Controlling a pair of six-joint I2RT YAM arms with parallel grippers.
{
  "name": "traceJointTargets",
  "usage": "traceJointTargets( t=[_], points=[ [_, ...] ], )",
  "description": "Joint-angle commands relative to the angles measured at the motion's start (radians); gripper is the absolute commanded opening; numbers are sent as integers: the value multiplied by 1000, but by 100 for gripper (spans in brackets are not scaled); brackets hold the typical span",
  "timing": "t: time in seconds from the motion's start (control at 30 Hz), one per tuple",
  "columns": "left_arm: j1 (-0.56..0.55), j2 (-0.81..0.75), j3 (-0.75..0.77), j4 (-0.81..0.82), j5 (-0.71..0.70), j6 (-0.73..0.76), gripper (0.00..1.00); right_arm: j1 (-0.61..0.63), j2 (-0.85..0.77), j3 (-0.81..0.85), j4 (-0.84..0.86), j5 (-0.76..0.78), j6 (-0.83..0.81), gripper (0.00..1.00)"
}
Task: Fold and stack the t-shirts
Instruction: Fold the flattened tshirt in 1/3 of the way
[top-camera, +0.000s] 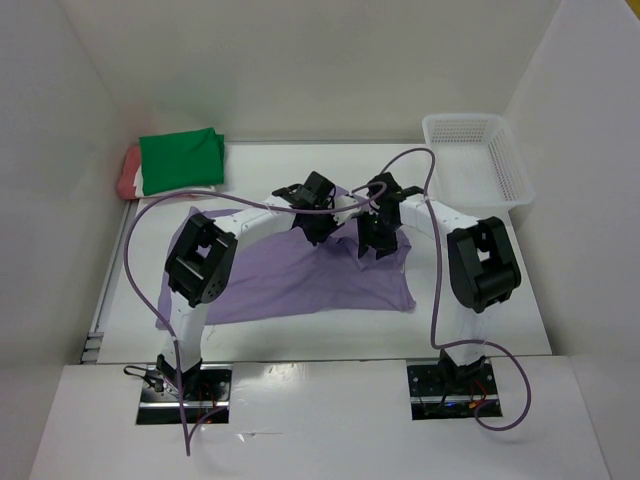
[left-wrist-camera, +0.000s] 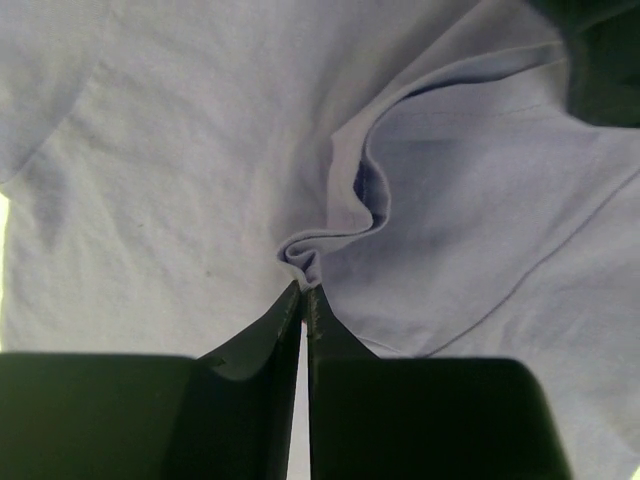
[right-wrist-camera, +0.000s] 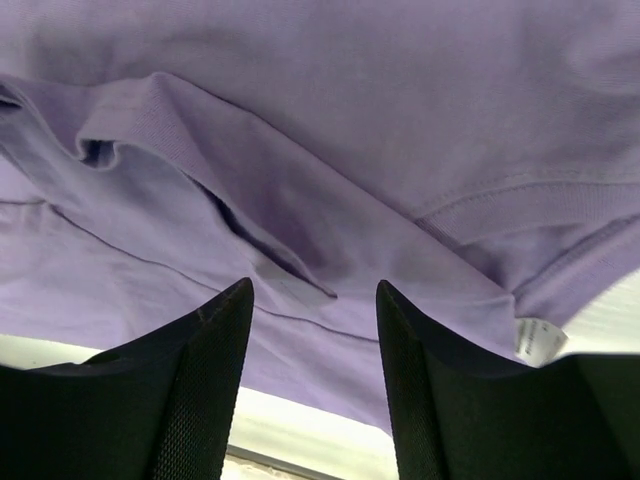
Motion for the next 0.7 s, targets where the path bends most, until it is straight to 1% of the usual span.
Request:
traceJointTargets(
  t=[0.0, 0.03, 0.13, 0.23, 0.3, 0.37, 0.4, 0.47, 0.5, 0.53, 0.67],
  points=[
    [4, 18, -9, 8, 76, -40, 10, 11, -30, -29, 76, -36, 7, 58],
    [4, 18, -18, 8, 76, -49, 11, 11, -30, -29, 90, -47, 16, 59],
    [4, 18, -19, 8, 76, -50, 11, 11, -21, -47, 102, -56, 26, 59],
    [4, 18, -19, 8, 76, -50, 11, 11, -9, -47, 102, -56, 26, 55],
    [4, 18, -19, -1, 76, -50, 11, 11, 0, -47, 113, -65, 35, 47],
    [4, 18, -19, -1, 76, -50, 11, 11, 0, -47, 113, -65, 35, 36],
    [4, 18, -19, -1, 76, -50, 11, 11, 0, -47, 113, -65, 35, 25],
    [4, 18, -19, -1, 76, -50, 11, 11, 11, -37, 102, -65, 44, 17],
    [4, 18, -19, -1, 76, -40, 11, 11, 11, -36, 92, -65, 44, 7],
    [13, 18, -19, -10, 76, -40, 11, 11, 11, -36, 92, -65, 44, 1],
    [13, 18, -19, -10, 67, -40, 11, 0, -9, -8, 72, -35, 35, 0]
  ],
)
